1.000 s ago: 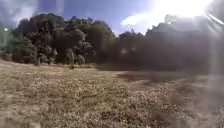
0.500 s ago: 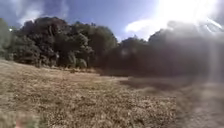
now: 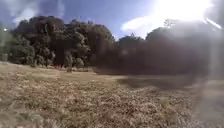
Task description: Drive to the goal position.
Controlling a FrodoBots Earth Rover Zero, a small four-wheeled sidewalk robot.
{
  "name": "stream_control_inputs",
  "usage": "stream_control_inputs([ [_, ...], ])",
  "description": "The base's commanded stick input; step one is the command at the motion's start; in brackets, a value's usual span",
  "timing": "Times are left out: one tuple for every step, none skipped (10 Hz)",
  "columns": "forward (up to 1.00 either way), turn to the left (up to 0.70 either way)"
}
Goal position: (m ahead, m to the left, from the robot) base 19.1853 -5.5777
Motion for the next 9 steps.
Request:
stream_control_inputs([
  [0.7, 0.0],
  [0.7, 0.0],
  [0.7, 0.0],
  [0.7, 0.0],
  [0.7, 0.0],
  [0.7, 0.0],
  [0.7, 0.0],
  [0.7, 0.0],
  [0.7, 0.0],
])
